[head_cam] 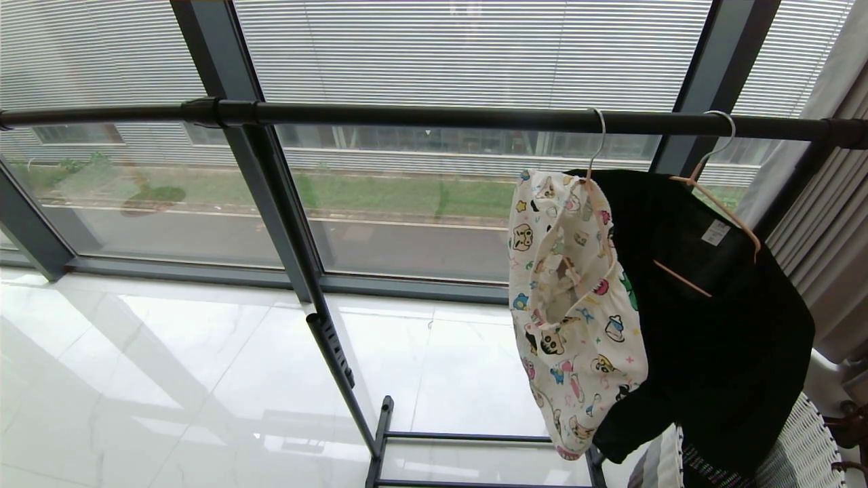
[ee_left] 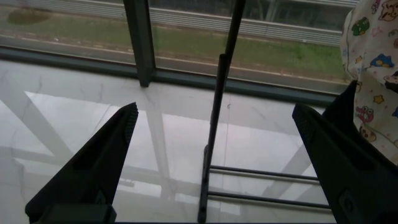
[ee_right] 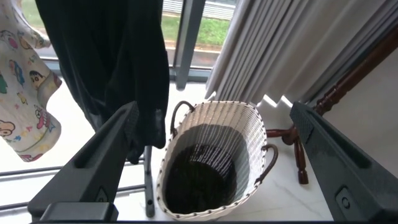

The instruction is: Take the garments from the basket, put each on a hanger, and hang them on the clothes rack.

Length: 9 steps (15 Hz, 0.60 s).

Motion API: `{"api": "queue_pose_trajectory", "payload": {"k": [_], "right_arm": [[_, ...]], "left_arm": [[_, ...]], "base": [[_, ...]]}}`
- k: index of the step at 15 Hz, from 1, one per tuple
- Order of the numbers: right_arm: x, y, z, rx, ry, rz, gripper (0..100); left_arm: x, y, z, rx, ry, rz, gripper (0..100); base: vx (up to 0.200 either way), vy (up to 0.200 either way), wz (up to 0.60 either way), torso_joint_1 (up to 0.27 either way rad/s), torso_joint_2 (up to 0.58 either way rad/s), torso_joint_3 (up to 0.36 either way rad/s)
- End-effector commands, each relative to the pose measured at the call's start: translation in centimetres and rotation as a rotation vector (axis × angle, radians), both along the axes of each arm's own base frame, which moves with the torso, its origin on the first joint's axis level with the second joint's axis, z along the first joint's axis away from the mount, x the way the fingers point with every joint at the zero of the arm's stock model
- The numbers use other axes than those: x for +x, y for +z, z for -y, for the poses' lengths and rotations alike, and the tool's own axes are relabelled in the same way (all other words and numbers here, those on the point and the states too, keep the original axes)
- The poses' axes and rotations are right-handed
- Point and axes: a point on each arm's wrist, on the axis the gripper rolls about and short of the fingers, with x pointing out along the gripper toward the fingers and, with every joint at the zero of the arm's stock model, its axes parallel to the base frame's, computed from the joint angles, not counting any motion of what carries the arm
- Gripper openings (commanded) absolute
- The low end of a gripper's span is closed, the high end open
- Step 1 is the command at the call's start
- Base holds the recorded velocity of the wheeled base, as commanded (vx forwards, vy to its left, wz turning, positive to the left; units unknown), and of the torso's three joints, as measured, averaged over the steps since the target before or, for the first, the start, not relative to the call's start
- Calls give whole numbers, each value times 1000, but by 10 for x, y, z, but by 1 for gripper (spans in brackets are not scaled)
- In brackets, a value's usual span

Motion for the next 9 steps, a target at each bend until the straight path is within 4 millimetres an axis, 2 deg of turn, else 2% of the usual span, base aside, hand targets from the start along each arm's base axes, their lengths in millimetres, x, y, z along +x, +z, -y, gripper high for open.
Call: {"api": "queue_pose_trajectory", "payload": {"k": [1, 9], "right_arm": [[0, 0, 0, 0, 1, -5, 100], [0, 0, 0, 4, 1, -5, 100]], "left_arm": [[0, 0, 0, 0, 1, -1, 100], [0, 0, 0, 0, 1, -1, 100]], "base": [[0, 0, 0, 0, 0, 0], [0, 0, 0, 0, 0, 0]]}}
